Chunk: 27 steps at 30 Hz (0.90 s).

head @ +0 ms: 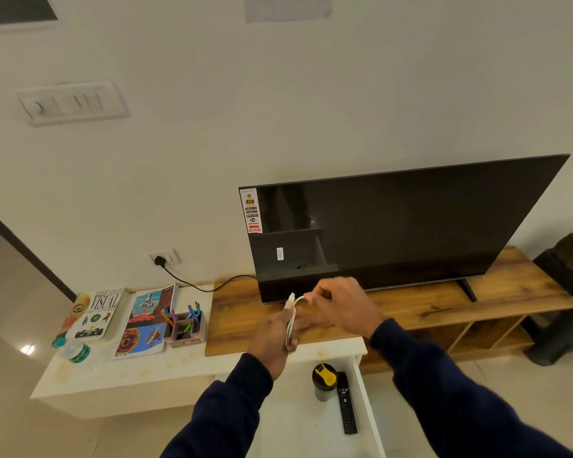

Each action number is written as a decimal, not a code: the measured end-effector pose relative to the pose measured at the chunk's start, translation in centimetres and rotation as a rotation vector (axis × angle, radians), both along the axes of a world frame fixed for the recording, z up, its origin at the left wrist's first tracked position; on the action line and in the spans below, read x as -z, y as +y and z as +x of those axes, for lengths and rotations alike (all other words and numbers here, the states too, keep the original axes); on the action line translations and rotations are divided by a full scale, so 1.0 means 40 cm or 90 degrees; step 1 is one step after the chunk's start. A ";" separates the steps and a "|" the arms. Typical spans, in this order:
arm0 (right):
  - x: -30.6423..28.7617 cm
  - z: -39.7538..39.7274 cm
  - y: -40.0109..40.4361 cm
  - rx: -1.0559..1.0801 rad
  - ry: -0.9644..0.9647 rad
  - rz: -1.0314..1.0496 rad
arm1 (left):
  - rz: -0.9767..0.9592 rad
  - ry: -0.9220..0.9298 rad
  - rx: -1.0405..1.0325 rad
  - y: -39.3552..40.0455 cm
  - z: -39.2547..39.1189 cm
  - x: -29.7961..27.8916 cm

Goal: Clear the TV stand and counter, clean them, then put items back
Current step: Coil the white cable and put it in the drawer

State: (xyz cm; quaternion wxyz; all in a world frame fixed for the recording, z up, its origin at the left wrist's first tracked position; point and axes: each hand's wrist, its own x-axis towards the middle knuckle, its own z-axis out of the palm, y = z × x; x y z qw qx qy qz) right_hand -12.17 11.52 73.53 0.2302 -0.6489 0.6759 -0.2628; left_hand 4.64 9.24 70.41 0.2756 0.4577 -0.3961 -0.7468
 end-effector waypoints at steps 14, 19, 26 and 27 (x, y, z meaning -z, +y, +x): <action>0.130 0.170 0.197 0.135 -0.256 0.008 | 0.062 0.127 -0.199 0.009 -0.025 0.010; 0.126 0.157 0.205 0.244 -0.502 0.122 | 0.075 0.243 -0.220 0.003 -0.025 -0.011; 0.106 0.168 0.203 0.452 -0.949 0.137 | 0.094 0.340 -0.191 0.031 -0.037 -0.031; 0.097 0.167 0.201 0.446 -0.984 0.137 | 0.099 0.355 -0.178 0.036 -0.036 -0.028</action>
